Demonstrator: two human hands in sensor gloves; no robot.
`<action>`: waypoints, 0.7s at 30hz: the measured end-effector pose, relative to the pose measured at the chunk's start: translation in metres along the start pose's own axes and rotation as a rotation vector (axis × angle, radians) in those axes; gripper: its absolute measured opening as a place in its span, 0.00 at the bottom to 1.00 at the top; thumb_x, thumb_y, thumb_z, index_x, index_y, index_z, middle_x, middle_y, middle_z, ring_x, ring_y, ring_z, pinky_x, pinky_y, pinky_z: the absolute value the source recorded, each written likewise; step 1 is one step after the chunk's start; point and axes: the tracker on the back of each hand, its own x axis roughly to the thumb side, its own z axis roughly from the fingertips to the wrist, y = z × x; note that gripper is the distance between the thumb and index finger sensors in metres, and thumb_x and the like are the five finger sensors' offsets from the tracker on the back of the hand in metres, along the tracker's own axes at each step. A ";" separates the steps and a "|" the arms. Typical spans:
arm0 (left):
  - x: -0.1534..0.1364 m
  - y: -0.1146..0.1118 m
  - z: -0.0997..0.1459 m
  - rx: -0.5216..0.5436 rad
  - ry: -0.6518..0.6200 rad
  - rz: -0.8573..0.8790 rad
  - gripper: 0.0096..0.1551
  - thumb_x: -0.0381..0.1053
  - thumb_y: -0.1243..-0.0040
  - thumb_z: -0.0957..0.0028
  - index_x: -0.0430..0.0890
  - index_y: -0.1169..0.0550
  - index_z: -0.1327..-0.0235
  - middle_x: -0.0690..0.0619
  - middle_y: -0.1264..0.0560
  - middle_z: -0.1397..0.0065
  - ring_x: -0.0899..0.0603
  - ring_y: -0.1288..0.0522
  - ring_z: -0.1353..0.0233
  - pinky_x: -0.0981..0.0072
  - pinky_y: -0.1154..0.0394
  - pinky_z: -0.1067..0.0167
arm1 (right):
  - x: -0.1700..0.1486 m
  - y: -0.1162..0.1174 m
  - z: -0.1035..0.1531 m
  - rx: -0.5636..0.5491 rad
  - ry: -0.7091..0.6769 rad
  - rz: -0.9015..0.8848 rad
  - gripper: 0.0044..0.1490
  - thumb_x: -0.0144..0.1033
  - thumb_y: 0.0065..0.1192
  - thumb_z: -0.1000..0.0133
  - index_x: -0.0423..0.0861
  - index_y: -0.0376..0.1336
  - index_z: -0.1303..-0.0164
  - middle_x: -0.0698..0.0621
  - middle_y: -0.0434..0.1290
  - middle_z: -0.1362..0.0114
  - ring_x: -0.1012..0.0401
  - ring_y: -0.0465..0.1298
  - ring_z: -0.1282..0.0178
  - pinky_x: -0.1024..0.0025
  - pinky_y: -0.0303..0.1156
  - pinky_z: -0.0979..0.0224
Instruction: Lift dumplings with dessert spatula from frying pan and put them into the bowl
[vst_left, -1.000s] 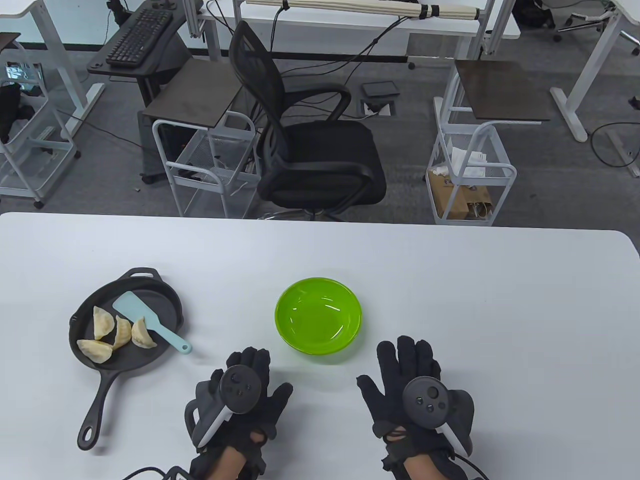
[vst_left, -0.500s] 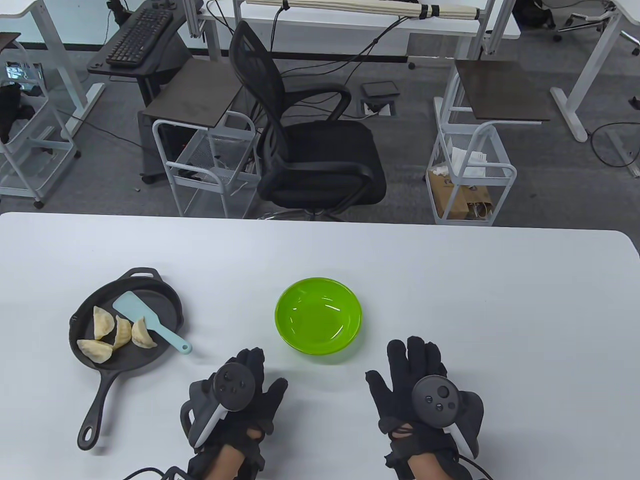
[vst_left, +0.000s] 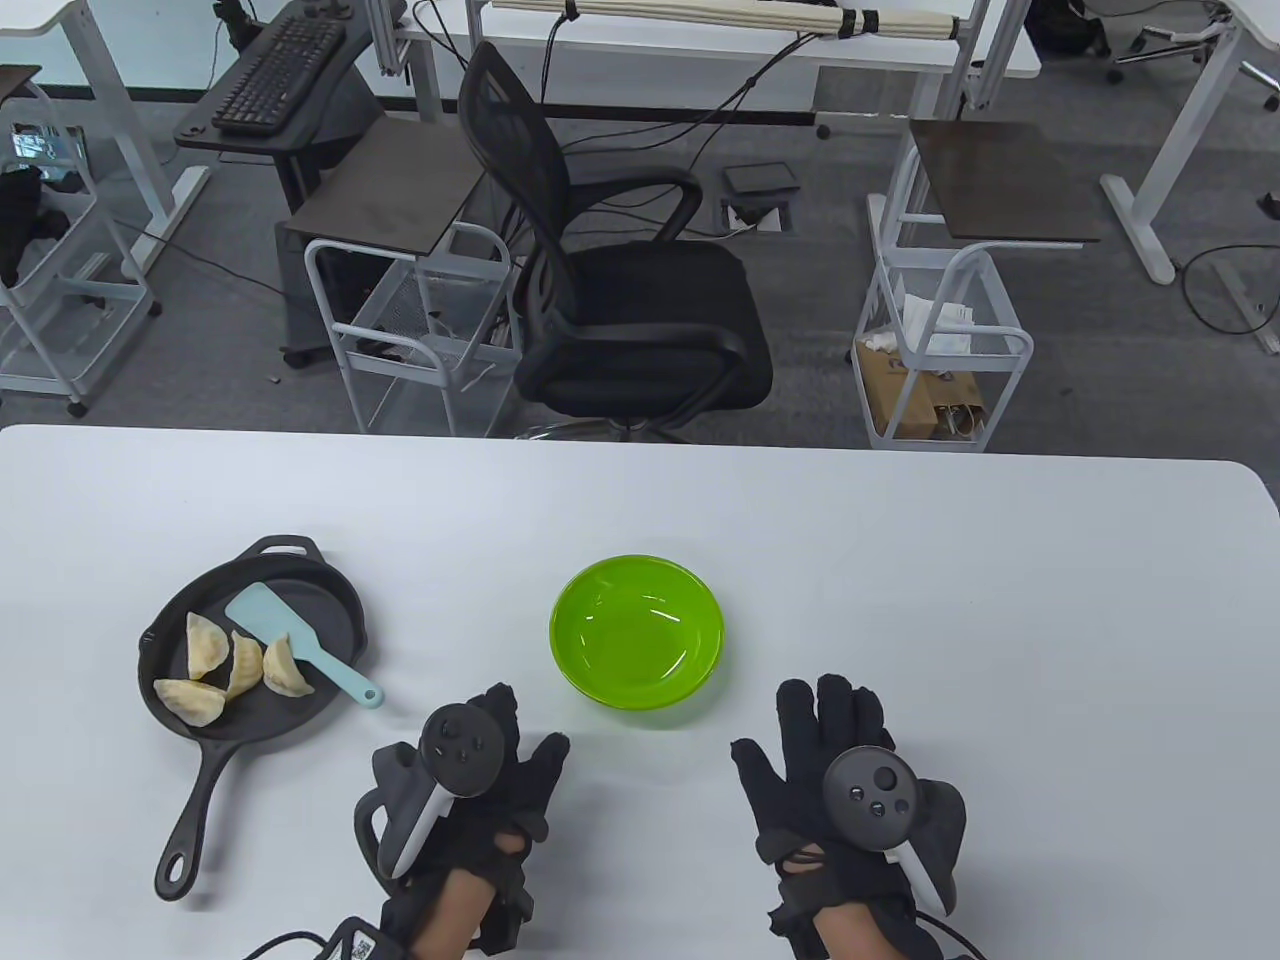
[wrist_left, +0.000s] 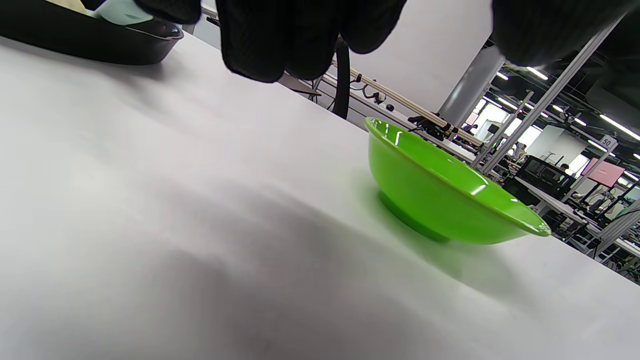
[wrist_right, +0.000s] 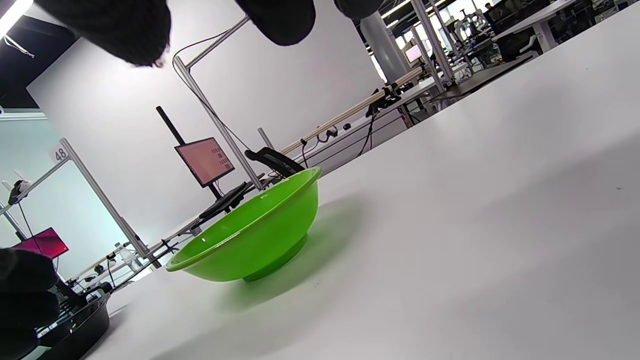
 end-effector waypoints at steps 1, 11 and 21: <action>0.001 0.000 0.000 -0.001 0.004 0.000 0.51 0.78 0.44 0.53 0.55 0.40 0.20 0.51 0.36 0.14 0.39 0.34 0.18 0.37 0.43 0.24 | 0.000 0.000 0.000 -0.004 0.002 -0.002 0.49 0.62 0.55 0.38 0.44 0.47 0.16 0.35 0.38 0.14 0.31 0.35 0.18 0.32 0.33 0.20; 0.006 0.006 -0.024 -0.070 0.111 0.099 0.51 0.78 0.43 0.53 0.54 0.40 0.20 0.51 0.31 0.17 0.40 0.28 0.23 0.42 0.35 0.29 | -0.008 0.000 -0.003 -0.017 0.034 -0.018 0.50 0.63 0.55 0.38 0.44 0.46 0.16 0.35 0.39 0.14 0.31 0.36 0.18 0.32 0.35 0.20; -0.011 0.002 -0.063 -0.183 0.288 0.249 0.54 0.79 0.42 0.53 0.52 0.44 0.21 0.51 0.23 0.25 0.44 0.17 0.38 0.49 0.25 0.42 | -0.010 0.002 -0.003 -0.009 0.046 -0.029 0.51 0.64 0.54 0.38 0.43 0.44 0.16 0.35 0.39 0.14 0.31 0.36 0.18 0.32 0.35 0.20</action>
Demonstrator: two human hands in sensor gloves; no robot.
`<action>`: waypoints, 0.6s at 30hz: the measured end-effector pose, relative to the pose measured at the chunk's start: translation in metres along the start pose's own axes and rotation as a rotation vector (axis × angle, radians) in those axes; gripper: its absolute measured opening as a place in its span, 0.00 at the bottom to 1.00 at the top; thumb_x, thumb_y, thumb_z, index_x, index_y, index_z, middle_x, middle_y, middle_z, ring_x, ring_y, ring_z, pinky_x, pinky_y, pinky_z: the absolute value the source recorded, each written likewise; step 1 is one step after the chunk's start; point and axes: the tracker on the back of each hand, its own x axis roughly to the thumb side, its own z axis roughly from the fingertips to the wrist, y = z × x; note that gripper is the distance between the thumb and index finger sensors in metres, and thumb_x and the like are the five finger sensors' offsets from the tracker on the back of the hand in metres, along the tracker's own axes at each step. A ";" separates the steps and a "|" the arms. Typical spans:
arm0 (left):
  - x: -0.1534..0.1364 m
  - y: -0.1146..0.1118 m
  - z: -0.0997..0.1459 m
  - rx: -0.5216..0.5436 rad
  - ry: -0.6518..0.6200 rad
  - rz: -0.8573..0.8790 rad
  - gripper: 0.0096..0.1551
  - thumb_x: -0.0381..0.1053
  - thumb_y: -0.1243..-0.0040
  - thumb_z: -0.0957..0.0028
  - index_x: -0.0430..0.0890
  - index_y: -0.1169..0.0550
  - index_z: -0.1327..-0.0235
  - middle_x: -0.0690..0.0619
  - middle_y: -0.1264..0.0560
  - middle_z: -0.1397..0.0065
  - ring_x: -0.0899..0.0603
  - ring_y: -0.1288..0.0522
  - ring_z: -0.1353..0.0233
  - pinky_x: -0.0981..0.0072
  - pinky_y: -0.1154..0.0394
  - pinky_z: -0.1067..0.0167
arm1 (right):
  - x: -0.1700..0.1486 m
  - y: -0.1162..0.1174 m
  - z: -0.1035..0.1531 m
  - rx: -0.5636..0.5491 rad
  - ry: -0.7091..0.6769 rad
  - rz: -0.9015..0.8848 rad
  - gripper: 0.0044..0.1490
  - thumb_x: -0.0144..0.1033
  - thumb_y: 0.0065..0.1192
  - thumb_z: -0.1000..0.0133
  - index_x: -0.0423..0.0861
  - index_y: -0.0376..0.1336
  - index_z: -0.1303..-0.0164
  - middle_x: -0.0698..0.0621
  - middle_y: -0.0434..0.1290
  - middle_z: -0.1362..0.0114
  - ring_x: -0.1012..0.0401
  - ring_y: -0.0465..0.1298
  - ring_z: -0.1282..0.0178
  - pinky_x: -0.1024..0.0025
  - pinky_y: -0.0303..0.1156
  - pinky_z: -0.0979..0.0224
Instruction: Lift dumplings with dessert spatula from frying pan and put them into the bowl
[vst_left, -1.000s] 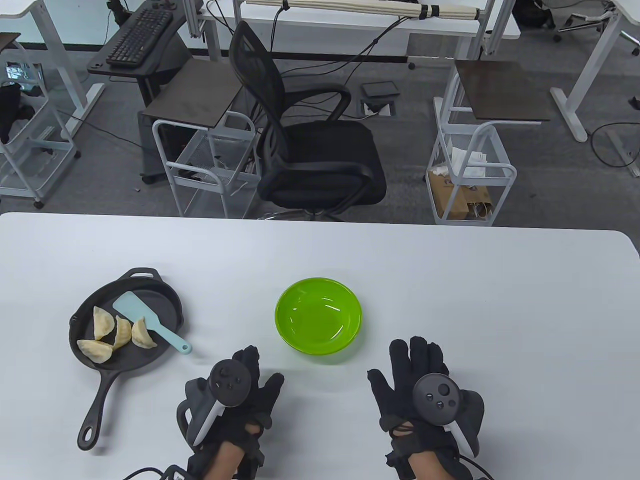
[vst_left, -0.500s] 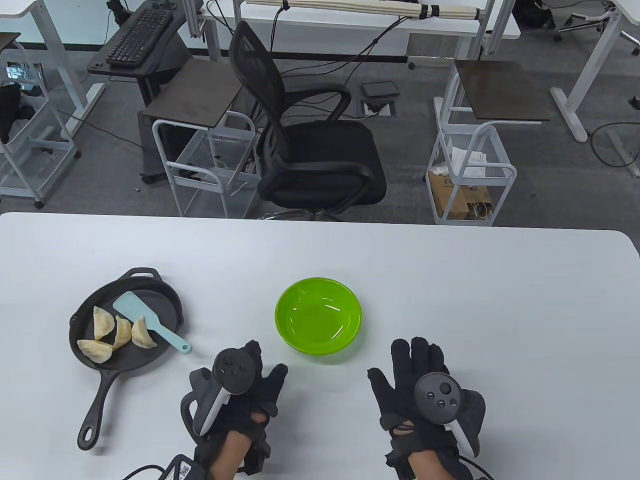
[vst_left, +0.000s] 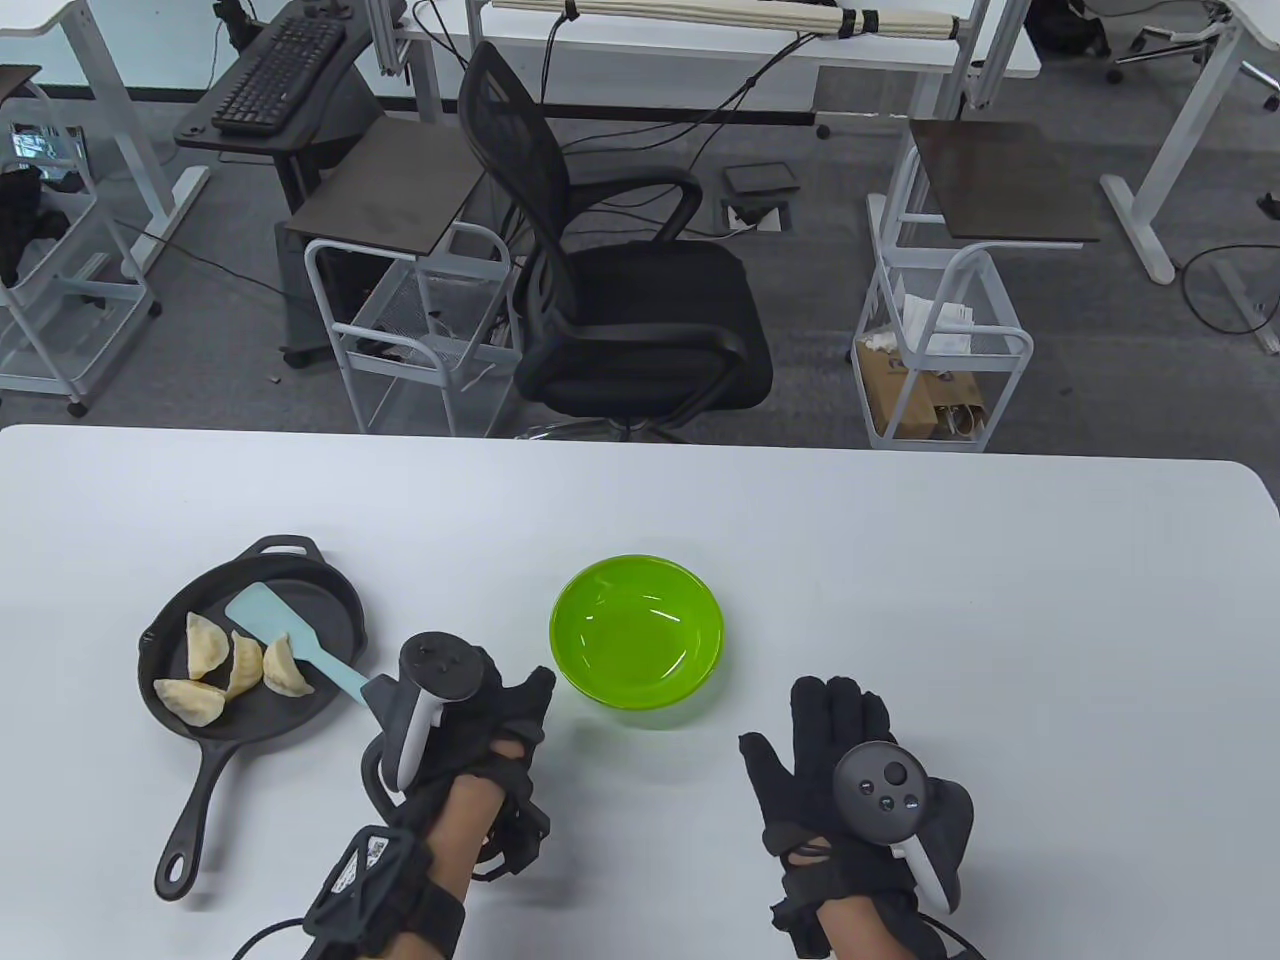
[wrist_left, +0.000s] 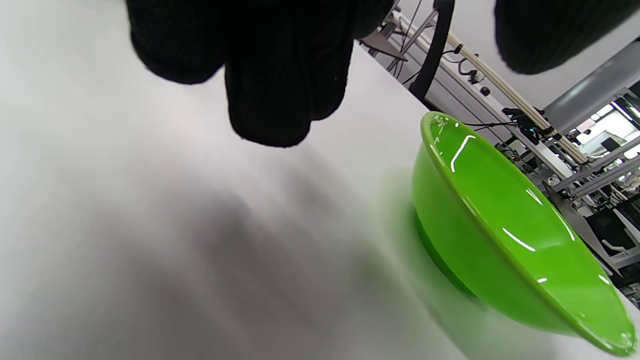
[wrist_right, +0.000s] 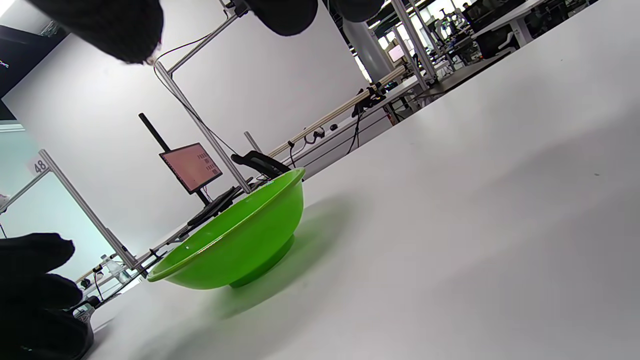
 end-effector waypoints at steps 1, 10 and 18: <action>-0.002 -0.001 -0.006 -0.023 0.017 0.036 0.54 0.78 0.42 0.52 0.52 0.44 0.21 0.51 0.22 0.26 0.44 0.17 0.40 0.49 0.24 0.43 | 0.000 0.000 0.000 -0.002 -0.001 0.005 0.51 0.64 0.54 0.38 0.44 0.44 0.16 0.35 0.39 0.14 0.30 0.36 0.18 0.32 0.35 0.20; -0.001 -0.016 -0.044 -0.167 0.098 0.101 0.53 0.79 0.40 0.53 0.49 0.39 0.24 0.53 0.14 0.39 0.48 0.13 0.54 0.53 0.20 0.54 | -0.001 0.005 -0.001 0.008 0.005 0.015 0.52 0.64 0.54 0.38 0.44 0.42 0.16 0.35 0.38 0.14 0.30 0.36 0.18 0.31 0.34 0.20; 0.011 -0.035 -0.065 -0.225 0.104 0.097 0.48 0.80 0.38 0.54 0.49 0.28 0.32 0.57 0.11 0.55 0.50 0.15 0.64 0.53 0.21 0.60 | -0.001 0.004 -0.001 -0.004 0.006 0.017 0.53 0.64 0.54 0.38 0.44 0.39 0.17 0.35 0.36 0.14 0.30 0.35 0.18 0.31 0.34 0.20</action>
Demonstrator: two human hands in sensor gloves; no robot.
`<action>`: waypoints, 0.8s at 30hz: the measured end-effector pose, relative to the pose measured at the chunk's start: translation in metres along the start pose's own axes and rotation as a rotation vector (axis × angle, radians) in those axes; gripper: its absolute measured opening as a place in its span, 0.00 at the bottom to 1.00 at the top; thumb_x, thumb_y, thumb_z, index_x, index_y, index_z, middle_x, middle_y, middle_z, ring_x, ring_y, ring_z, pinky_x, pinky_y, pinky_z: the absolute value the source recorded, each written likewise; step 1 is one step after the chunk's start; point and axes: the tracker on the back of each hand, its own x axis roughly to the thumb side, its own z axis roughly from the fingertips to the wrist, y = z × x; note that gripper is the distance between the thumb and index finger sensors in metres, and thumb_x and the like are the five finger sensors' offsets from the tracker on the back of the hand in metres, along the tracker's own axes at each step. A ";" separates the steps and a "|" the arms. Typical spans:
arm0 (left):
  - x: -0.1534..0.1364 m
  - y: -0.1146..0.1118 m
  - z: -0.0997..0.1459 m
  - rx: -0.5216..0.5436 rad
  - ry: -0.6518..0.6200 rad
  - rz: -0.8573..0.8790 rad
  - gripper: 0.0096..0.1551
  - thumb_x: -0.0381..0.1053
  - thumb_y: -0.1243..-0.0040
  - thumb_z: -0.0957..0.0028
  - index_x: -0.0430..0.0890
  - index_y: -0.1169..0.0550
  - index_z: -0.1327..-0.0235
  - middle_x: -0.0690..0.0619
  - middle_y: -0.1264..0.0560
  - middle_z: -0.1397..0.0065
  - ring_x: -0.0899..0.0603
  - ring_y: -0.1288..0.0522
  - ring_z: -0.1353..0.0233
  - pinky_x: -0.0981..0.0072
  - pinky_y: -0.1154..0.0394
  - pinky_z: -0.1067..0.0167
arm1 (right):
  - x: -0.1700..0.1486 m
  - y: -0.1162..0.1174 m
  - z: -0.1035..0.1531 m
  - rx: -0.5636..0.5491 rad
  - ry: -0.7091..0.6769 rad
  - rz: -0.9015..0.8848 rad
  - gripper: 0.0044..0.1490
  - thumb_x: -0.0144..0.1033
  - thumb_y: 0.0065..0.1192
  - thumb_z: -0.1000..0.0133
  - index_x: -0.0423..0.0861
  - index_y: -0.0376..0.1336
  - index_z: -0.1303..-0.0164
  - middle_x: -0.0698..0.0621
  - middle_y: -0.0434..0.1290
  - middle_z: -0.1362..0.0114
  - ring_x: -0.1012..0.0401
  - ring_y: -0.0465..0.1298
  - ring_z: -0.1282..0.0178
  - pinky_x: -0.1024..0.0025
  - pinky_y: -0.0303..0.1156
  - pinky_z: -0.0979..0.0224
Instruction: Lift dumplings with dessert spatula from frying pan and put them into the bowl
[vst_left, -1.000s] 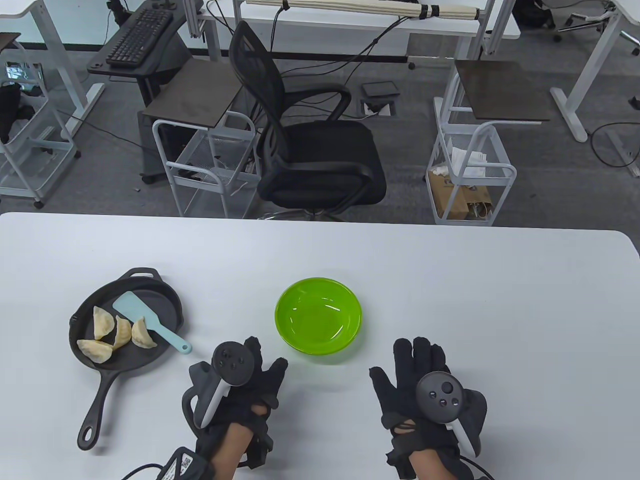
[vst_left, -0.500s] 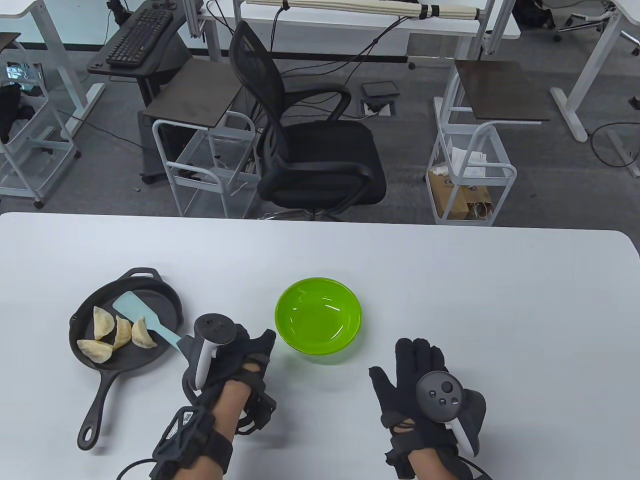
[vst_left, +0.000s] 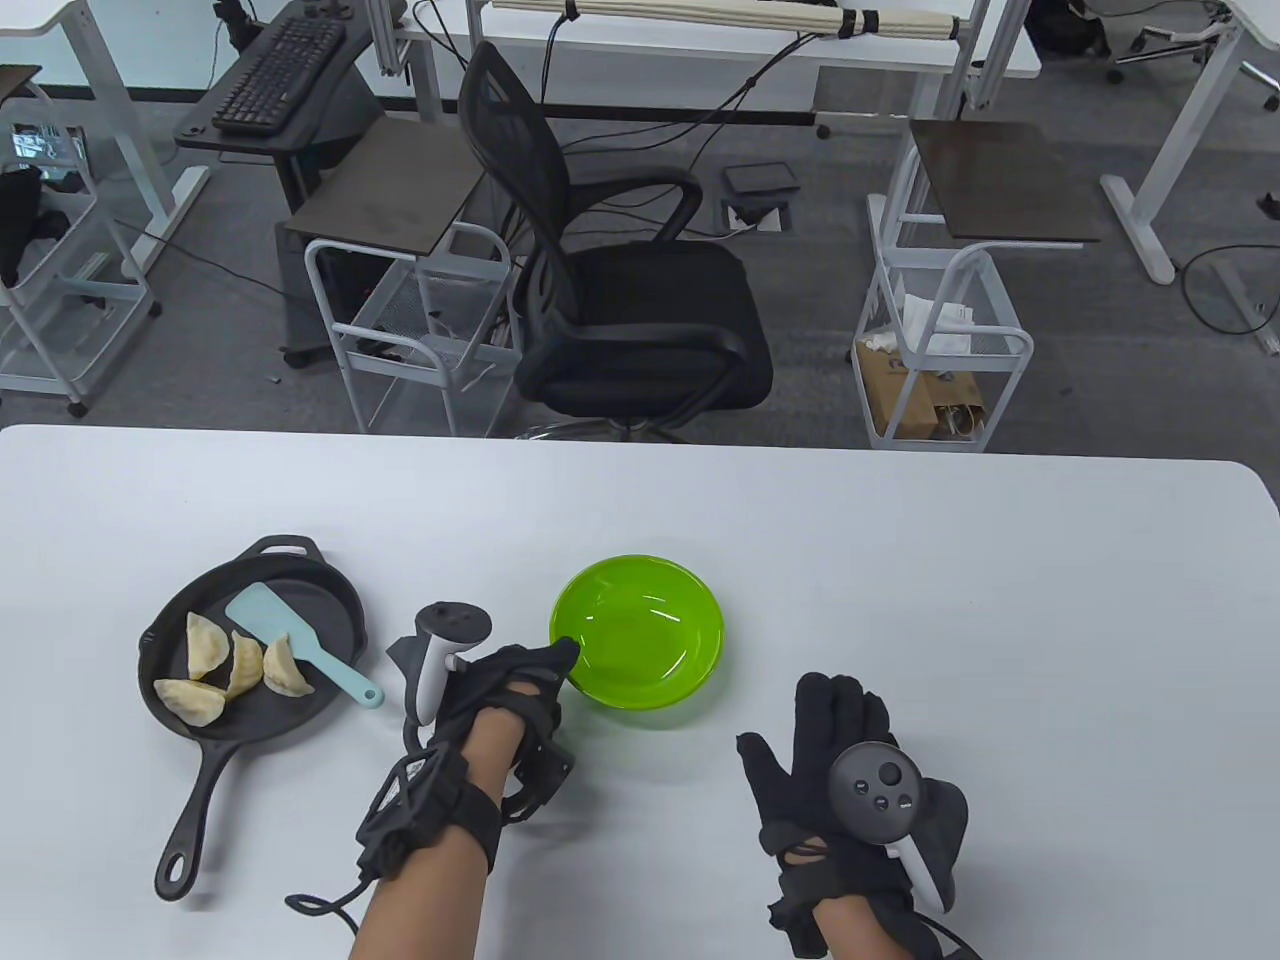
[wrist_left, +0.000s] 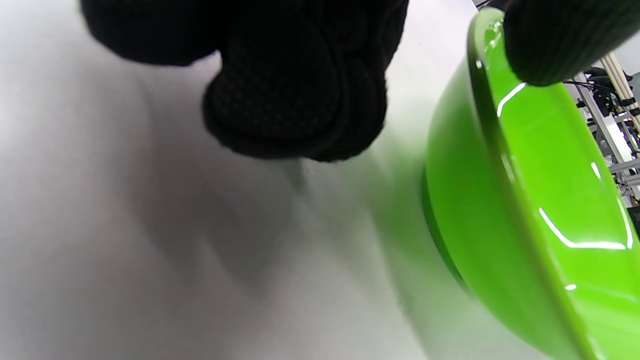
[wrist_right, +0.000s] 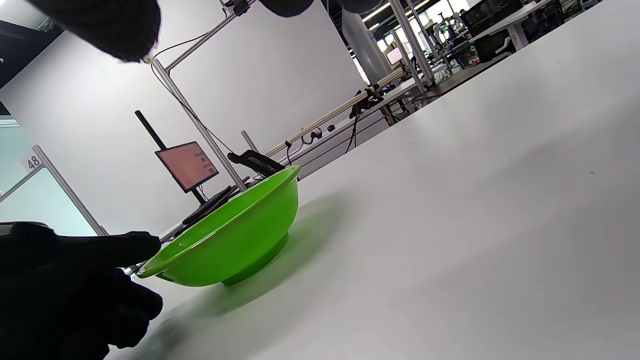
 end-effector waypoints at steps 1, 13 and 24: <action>0.001 -0.001 -0.001 -0.004 -0.001 -0.007 0.46 0.80 0.38 0.54 0.49 0.25 0.34 0.57 0.10 0.57 0.51 0.15 0.66 0.53 0.21 0.61 | 0.000 0.000 0.000 0.000 0.000 -0.002 0.53 0.64 0.54 0.38 0.44 0.39 0.17 0.35 0.36 0.14 0.30 0.35 0.18 0.31 0.34 0.20; -0.006 -0.012 -0.014 -0.070 -0.085 0.159 0.29 0.69 0.38 0.48 0.47 0.16 0.50 0.58 0.09 0.70 0.50 0.15 0.74 0.52 0.20 0.66 | 0.001 0.004 0.000 0.028 0.005 0.002 0.53 0.64 0.54 0.38 0.44 0.40 0.16 0.35 0.36 0.14 0.30 0.35 0.18 0.31 0.33 0.20; -0.031 0.000 0.004 -0.023 -0.106 0.189 0.28 0.66 0.36 0.49 0.44 0.15 0.54 0.57 0.09 0.72 0.50 0.15 0.76 0.51 0.20 0.68 | 0.001 0.009 -0.001 0.061 0.002 -0.023 0.53 0.64 0.54 0.38 0.44 0.40 0.16 0.35 0.36 0.14 0.30 0.35 0.18 0.31 0.33 0.20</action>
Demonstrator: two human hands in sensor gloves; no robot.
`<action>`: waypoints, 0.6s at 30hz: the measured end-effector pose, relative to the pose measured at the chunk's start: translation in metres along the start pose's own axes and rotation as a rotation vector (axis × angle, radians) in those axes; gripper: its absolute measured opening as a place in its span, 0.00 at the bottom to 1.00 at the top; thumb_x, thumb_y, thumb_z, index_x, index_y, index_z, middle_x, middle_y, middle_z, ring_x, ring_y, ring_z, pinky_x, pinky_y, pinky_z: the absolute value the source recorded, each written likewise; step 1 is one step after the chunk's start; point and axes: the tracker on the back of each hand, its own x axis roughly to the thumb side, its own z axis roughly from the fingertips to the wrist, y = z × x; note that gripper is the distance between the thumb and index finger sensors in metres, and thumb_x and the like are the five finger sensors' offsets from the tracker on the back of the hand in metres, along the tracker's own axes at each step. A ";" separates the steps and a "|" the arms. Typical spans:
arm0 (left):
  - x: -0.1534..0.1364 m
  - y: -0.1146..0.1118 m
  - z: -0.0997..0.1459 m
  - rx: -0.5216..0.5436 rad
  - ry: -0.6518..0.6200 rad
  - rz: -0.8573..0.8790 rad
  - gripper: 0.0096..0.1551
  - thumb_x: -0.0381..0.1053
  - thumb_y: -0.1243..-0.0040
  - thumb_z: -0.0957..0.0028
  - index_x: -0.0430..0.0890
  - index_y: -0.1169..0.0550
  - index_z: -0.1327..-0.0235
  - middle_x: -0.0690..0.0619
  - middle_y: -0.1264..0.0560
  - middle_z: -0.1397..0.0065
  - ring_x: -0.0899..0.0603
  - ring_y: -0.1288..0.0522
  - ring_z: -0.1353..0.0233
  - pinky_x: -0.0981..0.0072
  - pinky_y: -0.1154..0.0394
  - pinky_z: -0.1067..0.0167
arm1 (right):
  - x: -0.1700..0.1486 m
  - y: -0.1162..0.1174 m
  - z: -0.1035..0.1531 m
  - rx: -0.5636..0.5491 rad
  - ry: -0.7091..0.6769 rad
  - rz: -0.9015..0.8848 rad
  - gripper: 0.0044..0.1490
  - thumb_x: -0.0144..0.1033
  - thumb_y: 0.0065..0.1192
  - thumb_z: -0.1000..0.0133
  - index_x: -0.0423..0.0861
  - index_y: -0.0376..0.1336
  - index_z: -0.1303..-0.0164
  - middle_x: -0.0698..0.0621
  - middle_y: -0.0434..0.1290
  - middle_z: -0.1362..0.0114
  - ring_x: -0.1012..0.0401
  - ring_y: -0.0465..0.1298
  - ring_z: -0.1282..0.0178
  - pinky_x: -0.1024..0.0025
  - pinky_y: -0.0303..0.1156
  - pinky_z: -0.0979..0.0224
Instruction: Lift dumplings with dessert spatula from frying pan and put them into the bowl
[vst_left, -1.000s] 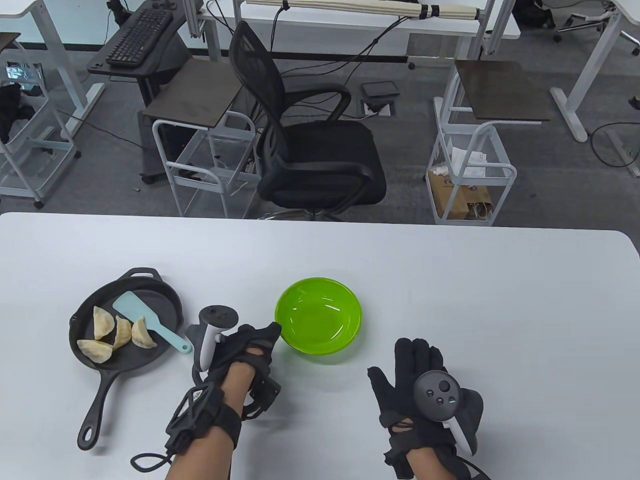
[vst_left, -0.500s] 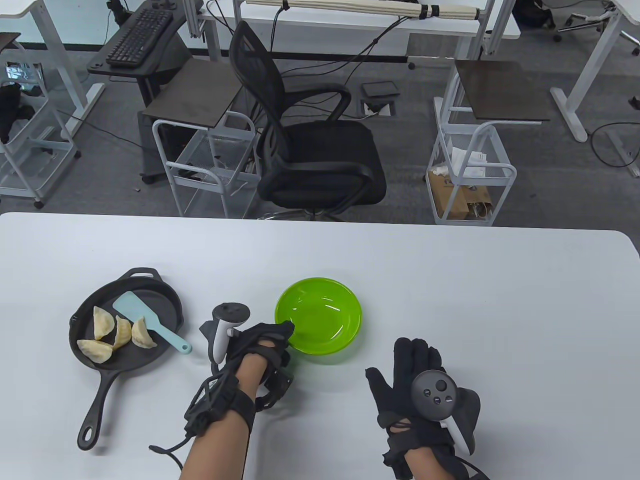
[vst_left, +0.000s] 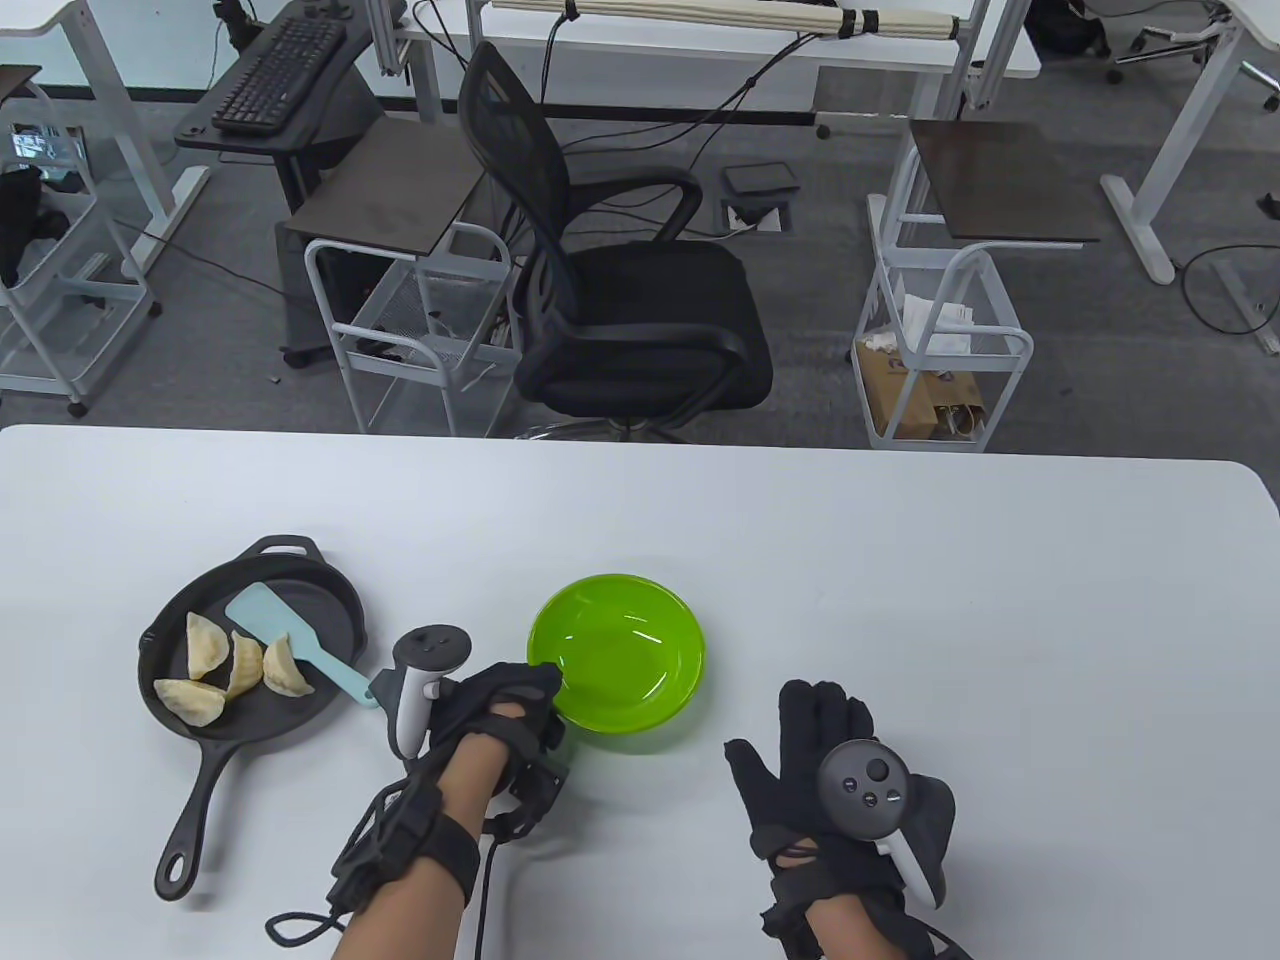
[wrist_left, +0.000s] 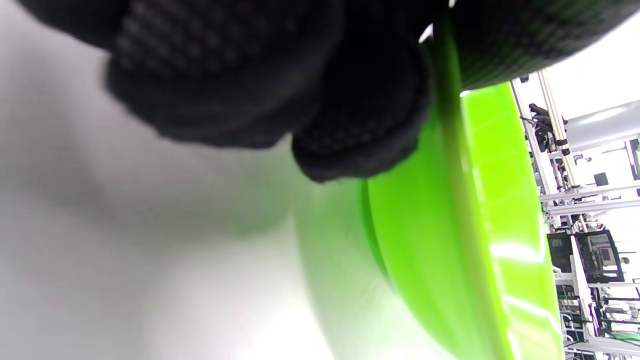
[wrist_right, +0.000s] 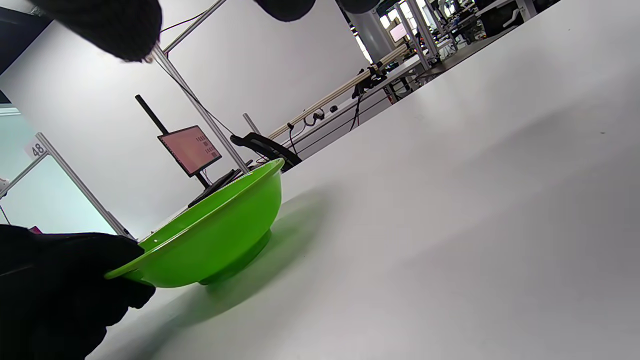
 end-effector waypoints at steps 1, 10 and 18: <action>-0.002 0.002 0.003 0.006 -0.003 0.003 0.28 0.66 0.36 0.49 0.44 0.15 0.54 0.57 0.08 0.72 0.50 0.15 0.76 0.51 0.20 0.68 | 0.000 0.000 0.000 0.003 0.002 -0.012 0.53 0.64 0.54 0.38 0.44 0.40 0.16 0.35 0.36 0.14 0.30 0.35 0.18 0.31 0.33 0.20; -0.010 0.006 0.033 0.031 -0.063 -0.007 0.28 0.66 0.36 0.49 0.44 0.15 0.54 0.58 0.08 0.73 0.50 0.15 0.77 0.51 0.20 0.69 | -0.003 0.008 -0.002 0.054 0.009 -0.072 0.53 0.64 0.54 0.38 0.44 0.40 0.17 0.35 0.36 0.14 0.30 0.35 0.18 0.31 0.33 0.20; -0.017 -0.005 0.058 0.003 -0.152 0.009 0.28 0.66 0.36 0.49 0.43 0.15 0.54 0.57 0.08 0.73 0.50 0.15 0.78 0.51 0.20 0.70 | -0.003 0.011 -0.002 0.081 0.014 -0.144 0.53 0.64 0.54 0.38 0.44 0.39 0.17 0.35 0.37 0.14 0.30 0.36 0.18 0.31 0.34 0.20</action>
